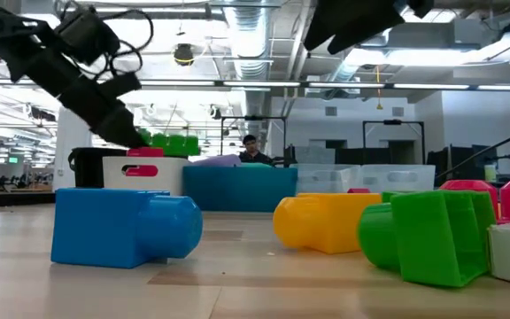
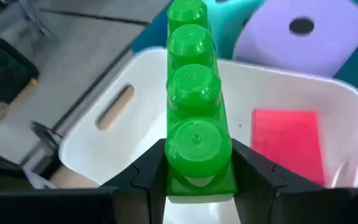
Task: Pick & Place Toys
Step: Put the top left large green game piece into the white bin, then put the large blue game piece into the white bin
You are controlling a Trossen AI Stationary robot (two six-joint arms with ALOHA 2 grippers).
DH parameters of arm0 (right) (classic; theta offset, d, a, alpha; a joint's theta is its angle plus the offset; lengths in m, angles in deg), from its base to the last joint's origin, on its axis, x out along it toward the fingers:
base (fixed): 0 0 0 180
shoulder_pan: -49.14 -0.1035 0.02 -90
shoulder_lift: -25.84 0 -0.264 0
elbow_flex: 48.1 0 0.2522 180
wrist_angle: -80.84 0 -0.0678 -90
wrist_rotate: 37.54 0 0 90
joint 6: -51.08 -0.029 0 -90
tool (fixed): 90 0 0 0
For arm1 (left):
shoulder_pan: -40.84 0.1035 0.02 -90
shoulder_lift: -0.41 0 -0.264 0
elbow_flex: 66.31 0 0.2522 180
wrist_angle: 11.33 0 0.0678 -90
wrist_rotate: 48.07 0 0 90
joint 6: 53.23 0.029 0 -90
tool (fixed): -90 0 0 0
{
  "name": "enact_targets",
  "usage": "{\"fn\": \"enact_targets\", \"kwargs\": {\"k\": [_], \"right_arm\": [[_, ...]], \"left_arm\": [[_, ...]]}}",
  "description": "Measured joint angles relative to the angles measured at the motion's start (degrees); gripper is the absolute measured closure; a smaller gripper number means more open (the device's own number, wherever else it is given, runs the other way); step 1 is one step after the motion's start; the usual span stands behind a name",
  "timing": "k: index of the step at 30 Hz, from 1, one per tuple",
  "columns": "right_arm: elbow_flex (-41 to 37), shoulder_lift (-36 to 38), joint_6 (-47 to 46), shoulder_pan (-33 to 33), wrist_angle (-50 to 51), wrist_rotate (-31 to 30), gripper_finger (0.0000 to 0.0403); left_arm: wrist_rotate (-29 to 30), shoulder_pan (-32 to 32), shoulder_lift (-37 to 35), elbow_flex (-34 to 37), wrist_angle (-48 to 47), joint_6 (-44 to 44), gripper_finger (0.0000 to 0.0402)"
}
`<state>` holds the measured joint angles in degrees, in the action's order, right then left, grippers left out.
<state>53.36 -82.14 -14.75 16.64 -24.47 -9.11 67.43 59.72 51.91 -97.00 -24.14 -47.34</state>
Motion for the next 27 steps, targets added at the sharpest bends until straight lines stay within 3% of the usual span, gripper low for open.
{"fn": "enact_targets", "kwargs": {"k": [9, 11, 16, 19, 24, 27], "right_arm": [[0.0, 0.0, 0.5, 1.2, 0.2, 0.2, 0.0201], [0.0, 0.0, 0.4, 1.1, 0.1, 0.2, 0.0201], [0.0, 0.0, 0.4, 0.3, -0.2, 0.2, 0.0201], [0.0, 0.0, 0.3, -0.1, -0.4, 0.2, 0.0201], [0.0, 0.0, -0.5, -0.3, -0.6, 0.2, 0.0201], [0.0, 0.0, -0.6, -0.3, -0.6, 0.2, 0.0201]], "left_arm": [[0.4, 1.3, 4.7, 0.1, 2.4, -2.0, 0.0274], [0.6, 1.7, 5.3, 0.0, 2.6, -2.0, 0.0241], [2.7, 2.5, 6.0, 0.1, 3.0, -6.4, 0.0115], [2.7, 2.7, 6.0, 0.1, 3.0, -8.1, 0.0070], [1.8, 2.3, 6.0, 0.1, 5.3, -9.0, 0.0042], [-6.8, 1.5, 6.0, 0.1, 9.7, -11.9, 0.0045]]}}
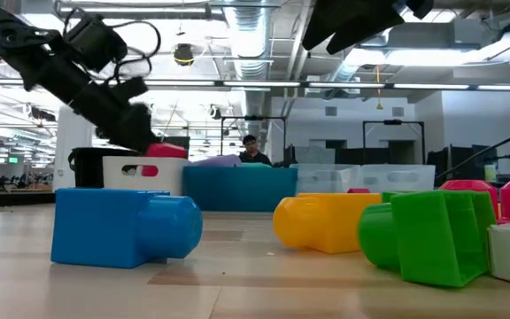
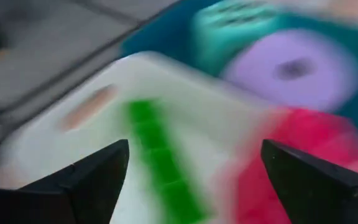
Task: Pick & Place Toys
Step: Put the large blue game piece into the white bin
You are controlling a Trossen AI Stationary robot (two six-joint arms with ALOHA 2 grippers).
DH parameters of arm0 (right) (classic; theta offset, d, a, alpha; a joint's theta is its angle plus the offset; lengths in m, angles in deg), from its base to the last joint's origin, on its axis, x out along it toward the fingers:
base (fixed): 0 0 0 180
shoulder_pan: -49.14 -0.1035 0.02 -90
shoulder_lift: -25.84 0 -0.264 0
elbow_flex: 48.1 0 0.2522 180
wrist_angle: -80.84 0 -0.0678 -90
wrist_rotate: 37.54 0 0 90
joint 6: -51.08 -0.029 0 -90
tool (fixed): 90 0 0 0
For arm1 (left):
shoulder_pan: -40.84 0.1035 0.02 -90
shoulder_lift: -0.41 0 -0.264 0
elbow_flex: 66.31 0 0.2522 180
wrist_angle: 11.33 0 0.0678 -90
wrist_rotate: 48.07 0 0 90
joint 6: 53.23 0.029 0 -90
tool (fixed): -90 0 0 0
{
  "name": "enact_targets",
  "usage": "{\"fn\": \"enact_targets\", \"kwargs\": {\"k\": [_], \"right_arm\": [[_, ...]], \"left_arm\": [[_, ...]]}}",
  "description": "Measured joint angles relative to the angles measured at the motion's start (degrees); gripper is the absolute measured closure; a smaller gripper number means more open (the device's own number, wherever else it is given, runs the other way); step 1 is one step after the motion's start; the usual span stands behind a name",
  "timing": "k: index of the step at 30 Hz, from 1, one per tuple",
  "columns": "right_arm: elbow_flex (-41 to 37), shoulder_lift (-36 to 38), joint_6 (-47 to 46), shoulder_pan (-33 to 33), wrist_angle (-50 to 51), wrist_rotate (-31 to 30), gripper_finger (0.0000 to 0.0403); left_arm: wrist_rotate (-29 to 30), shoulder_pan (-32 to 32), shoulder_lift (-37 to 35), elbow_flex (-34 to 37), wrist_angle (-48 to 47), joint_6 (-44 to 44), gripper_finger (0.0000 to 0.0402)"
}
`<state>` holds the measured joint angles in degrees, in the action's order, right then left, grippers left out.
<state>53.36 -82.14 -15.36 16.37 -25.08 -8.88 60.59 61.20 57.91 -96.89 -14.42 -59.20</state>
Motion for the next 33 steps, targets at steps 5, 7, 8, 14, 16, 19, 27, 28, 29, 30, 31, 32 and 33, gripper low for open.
{"fn": "enact_targets", "kwargs": {"k": [5, 7, 8, 14, 16, 19, 27, 28, 29, 30, 31, 32, 33], "right_arm": [[0.0, 0.0, 0.0, 0.0, 0.0, 0.0, 0.0201], [0.0, 0.0, 0.0, 0.0, 0.0, 0.0, 0.0201], [0.0, 0.0, 0.0, 0.0, 0.0, 0.0, 0.0201], [0.0, 0.0, 0.0, 0.0, -0.2, 0.0, 0.0201], [0.0, 0.0, 0.0, 0.0, -0.5, 0.0, 0.0201], [0.0, 0.0, 0.0, 0.0, -0.8, 0.0, 0.0201], [0.0, 0.0, 0.0, 0.3, -0.9, 0.0, 0.0201], [0.0, 0.0, 0.0, 0.3, -0.9, 0.0, 0.0201], [0.0, 0.0, 0.0, 0.3, -0.9, 0.0, 0.0201], [0.0, 0.0, 0.0, 0.3, -0.9, 0.0, 0.0201], [0.0, 0.0, 0.0, 0.3, -0.9, 0.0, 0.0201], [0.0, 0.0, 0.0, 0.3, -0.9, 0.0, 0.0201], [0.0, 0.0, 0.0, 0.3, -0.9, 0.0, 0.0201]], "left_arm": [[-25.8, -3.7, 0.0, 0.0, 8.8, -2.4, 0.0067], [-33.7, -6.8, 0.0, 0.0, 9.5, -1.5, 0.0075], [-36.2, -8.7, 0.0, 0.0, 9.2, -0.7, 0.0079], [-36.8, -22.5, 1.2, 0.0, 8.9, -0.3, 0.0089], [-33.5, -27.0, 2.3, 0.0, 10.1, -0.1, 0.0087], [-25.9, -33.2, 4.7, 0.0, 11.2, -0.1, 0.0081], [-9.7, -43.3, 16.6, 0.0, 20.7, 2.7, 0.0063], [-9.5, -43.9, 18.6, 0.0, 23.0, 2.7, 0.0060], [-9.4, -44.5, 20.5, 0.0, 25.2, 2.6, 0.0058], [-9.4, -45.0, 22.5, 0.0, 27.3, 2.5, 0.0056], [-9.4, -45.5, 24.3, 0.0, 29.2, 2.5, 0.0053], [-9.4, -45.9, 26.2, 0.0, 31.2, 2.3, 0.0051], [-9.4, -46.3, 27.9, -0.1, 33.1, 2.0, 0.0049]]}}
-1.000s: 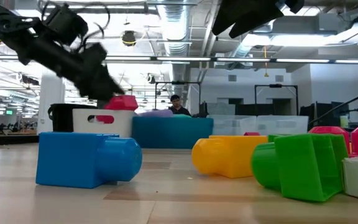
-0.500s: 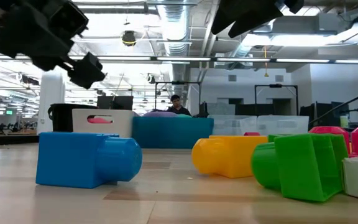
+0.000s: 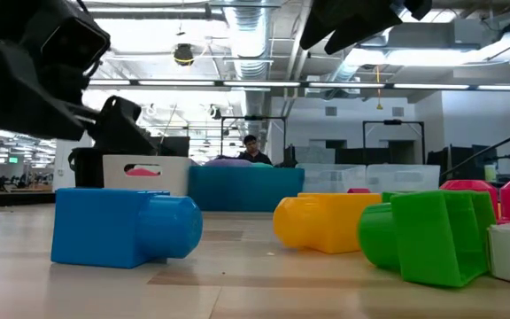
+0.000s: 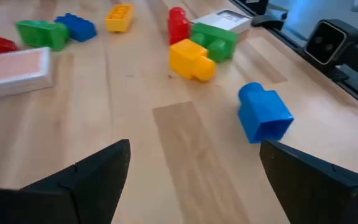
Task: Pick & Place Toys
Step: Put the large blue game piece into the white bin
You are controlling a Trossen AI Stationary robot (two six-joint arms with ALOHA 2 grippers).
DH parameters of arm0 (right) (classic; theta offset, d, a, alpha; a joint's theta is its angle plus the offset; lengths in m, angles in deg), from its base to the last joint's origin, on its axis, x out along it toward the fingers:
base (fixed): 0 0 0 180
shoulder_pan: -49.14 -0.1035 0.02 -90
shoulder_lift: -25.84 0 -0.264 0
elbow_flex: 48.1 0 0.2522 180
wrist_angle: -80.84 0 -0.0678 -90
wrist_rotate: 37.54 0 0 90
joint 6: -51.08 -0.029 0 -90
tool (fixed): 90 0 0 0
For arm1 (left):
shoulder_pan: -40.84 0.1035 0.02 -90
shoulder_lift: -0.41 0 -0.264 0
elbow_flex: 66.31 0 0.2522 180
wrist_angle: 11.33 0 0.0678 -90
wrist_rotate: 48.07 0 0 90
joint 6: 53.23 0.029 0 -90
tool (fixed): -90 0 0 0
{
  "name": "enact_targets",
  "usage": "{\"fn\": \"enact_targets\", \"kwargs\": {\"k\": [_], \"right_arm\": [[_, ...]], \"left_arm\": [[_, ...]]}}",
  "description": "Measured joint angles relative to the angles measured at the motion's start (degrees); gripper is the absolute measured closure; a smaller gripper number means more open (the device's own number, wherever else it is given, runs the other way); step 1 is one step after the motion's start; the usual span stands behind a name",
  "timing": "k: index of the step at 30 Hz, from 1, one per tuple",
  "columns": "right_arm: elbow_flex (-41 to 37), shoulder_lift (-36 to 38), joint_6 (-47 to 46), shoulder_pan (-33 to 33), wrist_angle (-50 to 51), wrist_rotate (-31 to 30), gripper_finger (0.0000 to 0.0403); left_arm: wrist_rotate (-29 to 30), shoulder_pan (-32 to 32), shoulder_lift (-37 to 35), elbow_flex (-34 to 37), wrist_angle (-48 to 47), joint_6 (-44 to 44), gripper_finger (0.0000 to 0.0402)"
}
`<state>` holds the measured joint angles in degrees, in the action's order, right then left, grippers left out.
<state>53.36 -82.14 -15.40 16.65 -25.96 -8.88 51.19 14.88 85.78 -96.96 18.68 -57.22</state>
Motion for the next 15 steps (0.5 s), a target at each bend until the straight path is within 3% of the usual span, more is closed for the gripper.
{"fn": "enact_targets", "kwargs": {"k": [4, 15], "right_arm": [[0.0, 0.0, 0.0, 0.0, 0.0, 0.0, 0.0201], [0.0, 0.0, 0.0, 0.1, -0.1, -0.1, 0.0201]], "left_arm": [[0.1, -1.4, 5.5, -2.0, 4.2, -2.7, 0.0041], [0.2, -6.8, 14.6, -11.0, 4.3, -2.8, 0.0031]]}}
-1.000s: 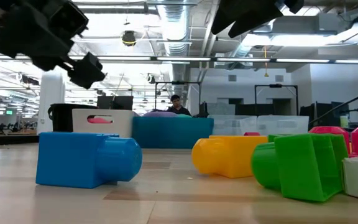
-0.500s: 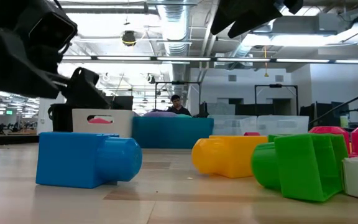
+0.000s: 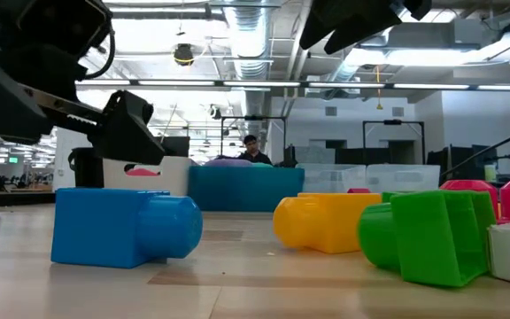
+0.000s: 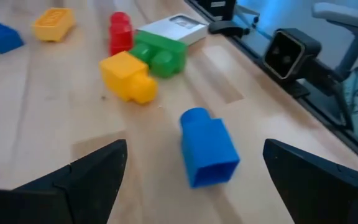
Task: Pick & Place Toys
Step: Put the large blue game piece into the white bin
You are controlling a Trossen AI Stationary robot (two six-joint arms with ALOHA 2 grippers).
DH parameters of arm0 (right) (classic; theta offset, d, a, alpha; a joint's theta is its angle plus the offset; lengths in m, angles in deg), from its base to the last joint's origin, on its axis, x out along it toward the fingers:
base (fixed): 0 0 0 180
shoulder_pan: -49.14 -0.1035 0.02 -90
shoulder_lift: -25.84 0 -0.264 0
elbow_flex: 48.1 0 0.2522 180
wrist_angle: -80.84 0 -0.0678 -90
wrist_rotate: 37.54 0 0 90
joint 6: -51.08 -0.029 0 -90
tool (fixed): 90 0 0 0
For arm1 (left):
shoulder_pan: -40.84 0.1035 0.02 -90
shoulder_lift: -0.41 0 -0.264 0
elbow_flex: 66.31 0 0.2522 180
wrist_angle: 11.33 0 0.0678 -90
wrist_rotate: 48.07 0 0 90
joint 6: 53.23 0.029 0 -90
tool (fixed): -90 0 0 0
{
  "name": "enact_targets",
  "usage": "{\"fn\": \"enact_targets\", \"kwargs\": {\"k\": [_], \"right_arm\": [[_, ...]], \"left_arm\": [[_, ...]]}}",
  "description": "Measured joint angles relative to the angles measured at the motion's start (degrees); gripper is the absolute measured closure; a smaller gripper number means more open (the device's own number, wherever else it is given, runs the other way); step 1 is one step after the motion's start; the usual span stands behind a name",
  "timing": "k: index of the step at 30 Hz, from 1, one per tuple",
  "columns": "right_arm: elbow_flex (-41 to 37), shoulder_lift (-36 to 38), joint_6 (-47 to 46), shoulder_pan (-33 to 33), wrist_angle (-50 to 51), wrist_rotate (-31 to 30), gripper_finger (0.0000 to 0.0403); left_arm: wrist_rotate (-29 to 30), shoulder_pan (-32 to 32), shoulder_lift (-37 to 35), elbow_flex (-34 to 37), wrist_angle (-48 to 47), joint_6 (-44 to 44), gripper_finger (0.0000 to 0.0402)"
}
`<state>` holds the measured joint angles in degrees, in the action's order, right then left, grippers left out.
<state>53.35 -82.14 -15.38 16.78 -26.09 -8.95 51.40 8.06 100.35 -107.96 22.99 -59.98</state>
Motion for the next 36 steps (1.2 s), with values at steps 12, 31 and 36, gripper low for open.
{"fn": "enact_targets", "kwargs": {"k": [12, 31, 36], "right_arm": [[0.0, 0.0, 0.0, 0.8, -0.8, -0.2, 0.0201], [0.0, 0.0, 0.5, 0.8, -3.1, -0.1, 0.0201], [0.0, 0.0, 0.5, 0.8, -3.1, 0.0, 0.0201]], "left_arm": [[4.0, -1.4, 5.8, -3.3, -0.1, -4.4, 0.0029], [4.5, -1.4, 8.5, -6.3, -4.2, -8.8, 0.0039], [4.6, -1.4, 8.5, -6.3, -6.2, -9.2, 0.0051]]}}
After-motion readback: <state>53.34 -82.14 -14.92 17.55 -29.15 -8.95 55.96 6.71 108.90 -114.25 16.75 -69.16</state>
